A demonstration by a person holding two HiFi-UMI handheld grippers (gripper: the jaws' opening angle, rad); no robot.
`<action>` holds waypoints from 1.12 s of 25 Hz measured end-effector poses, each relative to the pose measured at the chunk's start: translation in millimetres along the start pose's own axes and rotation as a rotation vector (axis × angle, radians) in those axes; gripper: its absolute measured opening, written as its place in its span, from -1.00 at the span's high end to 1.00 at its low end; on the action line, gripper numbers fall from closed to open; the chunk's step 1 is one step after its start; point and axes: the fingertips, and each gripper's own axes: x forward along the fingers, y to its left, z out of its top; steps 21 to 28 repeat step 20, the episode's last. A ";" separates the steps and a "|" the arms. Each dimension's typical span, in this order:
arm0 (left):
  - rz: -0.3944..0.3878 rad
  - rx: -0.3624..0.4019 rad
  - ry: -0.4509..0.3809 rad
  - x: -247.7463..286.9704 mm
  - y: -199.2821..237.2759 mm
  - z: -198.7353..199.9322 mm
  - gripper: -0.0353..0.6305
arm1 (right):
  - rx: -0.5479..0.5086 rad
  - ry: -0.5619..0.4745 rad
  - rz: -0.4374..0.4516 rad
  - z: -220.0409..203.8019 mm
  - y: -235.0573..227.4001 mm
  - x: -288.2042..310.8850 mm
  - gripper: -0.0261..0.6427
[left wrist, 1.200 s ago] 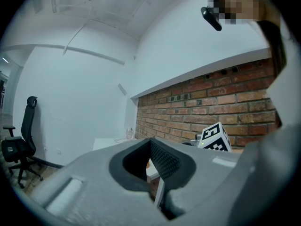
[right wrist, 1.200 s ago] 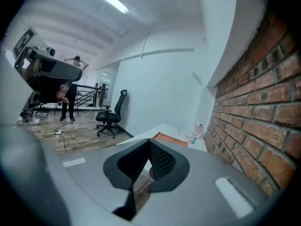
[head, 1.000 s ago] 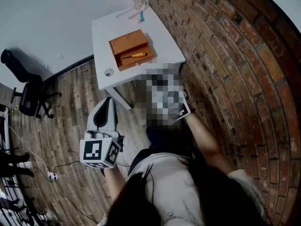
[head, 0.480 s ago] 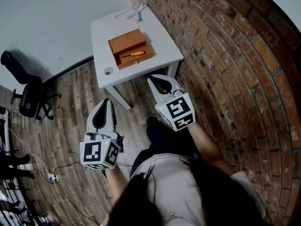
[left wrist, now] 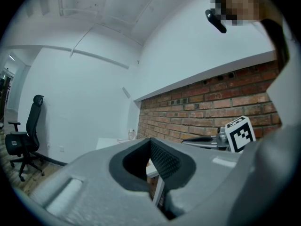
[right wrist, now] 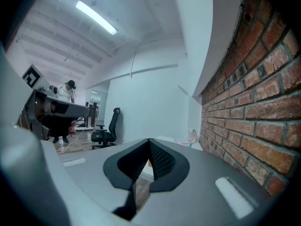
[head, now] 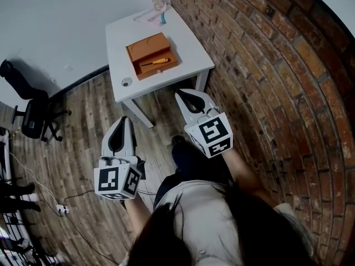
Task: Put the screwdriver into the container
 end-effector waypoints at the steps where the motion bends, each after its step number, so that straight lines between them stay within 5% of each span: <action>1: -0.001 -0.002 0.000 -0.7 -0.5 0.1 0.89 | 0.003 -0.001 -0.002 0.2 0.9 -1.6 0.90; 28: -0.007 -0.001 0.005 -2.4 -3.3 -2.8 0.89 | 0.005 -0.021 0.007 2.9 7.9 -8.5 0.90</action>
